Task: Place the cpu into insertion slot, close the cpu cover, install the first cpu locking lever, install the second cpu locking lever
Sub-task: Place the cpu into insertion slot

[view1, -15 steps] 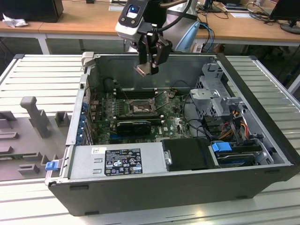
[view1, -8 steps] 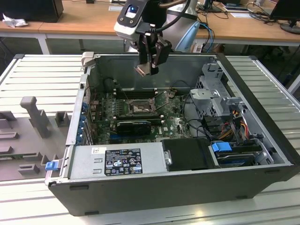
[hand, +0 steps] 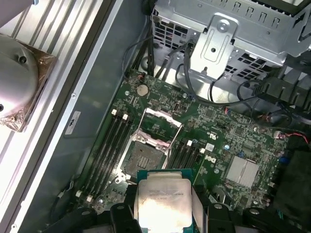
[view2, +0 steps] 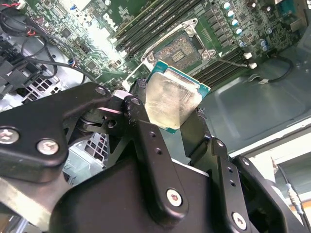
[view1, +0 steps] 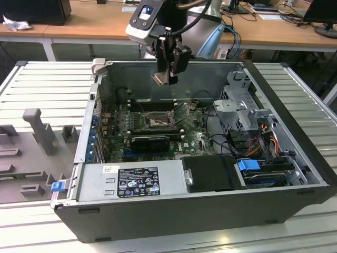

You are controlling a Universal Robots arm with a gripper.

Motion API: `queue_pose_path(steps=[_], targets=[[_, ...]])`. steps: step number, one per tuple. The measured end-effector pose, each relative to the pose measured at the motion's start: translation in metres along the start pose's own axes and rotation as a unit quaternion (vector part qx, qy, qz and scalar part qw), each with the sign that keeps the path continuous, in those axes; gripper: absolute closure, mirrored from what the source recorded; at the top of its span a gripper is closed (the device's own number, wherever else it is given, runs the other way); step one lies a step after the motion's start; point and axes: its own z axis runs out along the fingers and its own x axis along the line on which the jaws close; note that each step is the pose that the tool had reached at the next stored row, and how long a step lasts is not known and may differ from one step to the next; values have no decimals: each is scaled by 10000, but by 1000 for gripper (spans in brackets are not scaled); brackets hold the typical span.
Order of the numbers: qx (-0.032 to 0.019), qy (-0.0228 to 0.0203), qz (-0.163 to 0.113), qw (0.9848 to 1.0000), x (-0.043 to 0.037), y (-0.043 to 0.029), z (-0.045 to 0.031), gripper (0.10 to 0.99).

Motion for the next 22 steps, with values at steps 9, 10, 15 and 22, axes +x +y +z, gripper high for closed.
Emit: queue_pose_path(steps=[9, 10, 15, 22], targets=[[-5, -19, 221, 9998, 0, 0, 4, 557], [-6, -20, 238, 9997, 0, 0, 4, 557], [-8, -27, 327, 9995, 0, -1, 6, 557], [-11, -43, 506, 9987, 0, -1, 9, 557]])
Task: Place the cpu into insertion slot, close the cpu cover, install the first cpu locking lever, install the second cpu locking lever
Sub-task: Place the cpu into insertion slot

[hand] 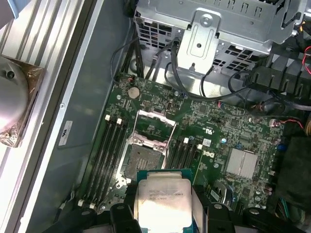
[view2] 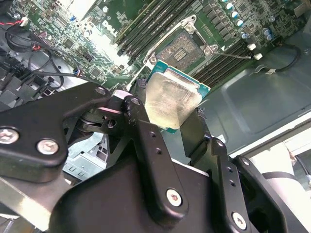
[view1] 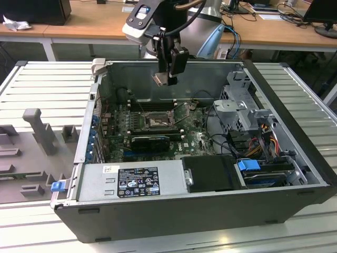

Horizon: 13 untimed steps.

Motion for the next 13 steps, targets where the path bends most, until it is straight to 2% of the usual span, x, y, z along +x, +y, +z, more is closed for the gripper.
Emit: queue_pose_path(steps=[10, 13], targets=[[-7, -26, 311, 9995, 0, 0, 1, 557], [-13, -49, 579, 9983, 0, 0, 2, 557]])
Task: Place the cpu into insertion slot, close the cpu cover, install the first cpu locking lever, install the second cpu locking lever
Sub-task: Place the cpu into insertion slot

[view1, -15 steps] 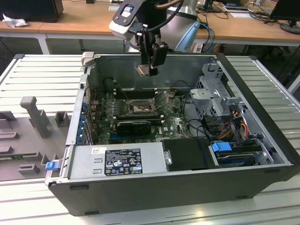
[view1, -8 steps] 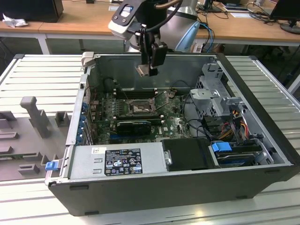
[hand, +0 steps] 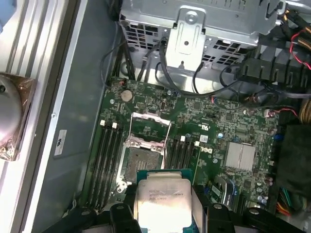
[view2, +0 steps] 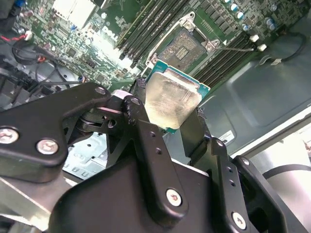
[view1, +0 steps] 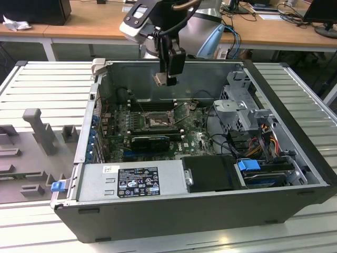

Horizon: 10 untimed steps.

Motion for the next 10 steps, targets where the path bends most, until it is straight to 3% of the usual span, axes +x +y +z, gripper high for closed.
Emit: queue_pose_path(steps=[5, 10], targets=[[-9, -38, 451, 9990, 0, -2, 19, 557], [-10, -40, 468, 9989, -3, -10, 121, 557]])
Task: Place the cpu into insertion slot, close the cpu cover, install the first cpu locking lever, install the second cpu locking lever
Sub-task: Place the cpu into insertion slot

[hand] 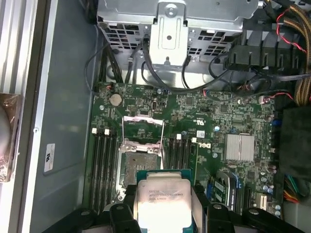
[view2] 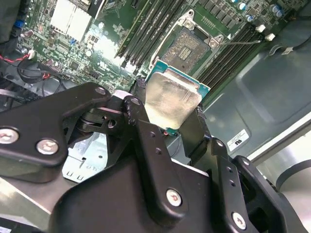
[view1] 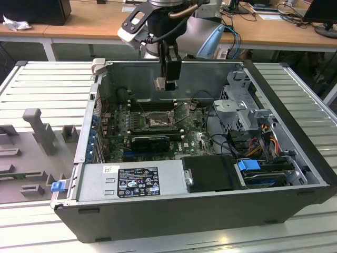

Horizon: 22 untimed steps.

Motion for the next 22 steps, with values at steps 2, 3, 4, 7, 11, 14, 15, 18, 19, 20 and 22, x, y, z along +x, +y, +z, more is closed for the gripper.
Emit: queue_pose_path(steps=[2, 3, 4, 7, 11, 14, 15, 18, 19, 20, 22], targets=[[0, 1, 0, 10000, -1, -3, 29, 557], [-1, 1, 0, 10000, -1, -4, 45, 557], [-1, 1, 1, 10000, -1, -5, 59, 557], [0, 0, 1, 10000, -2, -8, 98, 557], [0, 0, 0, 10000, -3, -10, 116, 557], [0, 0, 0, 10000, -3, -11, 127, 557], [0, 0, 1, 10000, -3, -11, 130, 557], [0, 0, 0, 10000, -3, -12, 140, 557], [0, 0, 1, 10000, -3, -12, 145, 557], [-1, 1, 1, 10000, -3, -13, 150, 557], [0, 0, 1, 10000, -4, -14, 160, 557]])
